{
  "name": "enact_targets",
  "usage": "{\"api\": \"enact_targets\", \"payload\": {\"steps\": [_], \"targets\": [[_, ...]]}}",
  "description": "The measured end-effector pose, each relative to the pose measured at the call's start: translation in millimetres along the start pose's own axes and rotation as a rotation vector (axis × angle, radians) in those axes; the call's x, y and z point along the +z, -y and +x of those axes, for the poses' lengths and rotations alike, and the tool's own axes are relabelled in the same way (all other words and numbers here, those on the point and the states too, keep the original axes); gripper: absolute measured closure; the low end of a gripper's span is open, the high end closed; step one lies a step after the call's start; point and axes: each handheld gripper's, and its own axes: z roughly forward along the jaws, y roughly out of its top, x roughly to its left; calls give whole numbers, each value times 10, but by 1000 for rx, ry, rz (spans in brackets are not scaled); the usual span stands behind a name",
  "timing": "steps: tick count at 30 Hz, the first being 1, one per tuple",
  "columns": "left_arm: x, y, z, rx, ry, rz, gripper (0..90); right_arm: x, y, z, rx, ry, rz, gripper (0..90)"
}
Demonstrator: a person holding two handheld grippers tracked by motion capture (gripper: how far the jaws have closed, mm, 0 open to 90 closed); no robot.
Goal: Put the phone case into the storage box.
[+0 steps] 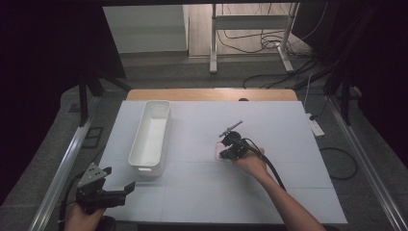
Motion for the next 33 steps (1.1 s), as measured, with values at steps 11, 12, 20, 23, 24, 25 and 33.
{"api": "enact_targets", "payload": {"steps": [11,12,20,23,24,25,33], "targets": [[2,-1,-3,0,-2,1,27,-107,161,118,-23,-23,48,896],[2,-1,-4,0,-2,0,27,-119,182,118,-25,-24,49,896],[4,-3,-6,0,-3,2,27,-234,353,94,-7,-24,63,896],[6,-3,-8,2,-3,3,27,-278,420,62,1,-18,64,896],[6,-4,-8,2,-4,3,27,-293,438,48,4,-18,65,896],[6,-4,-8,1,-4,3,27,-305,456,37,12,-16,65,896],[7,-5,-9,2,-5,4,27,-396,573,-75,38,8,68,896]]}}
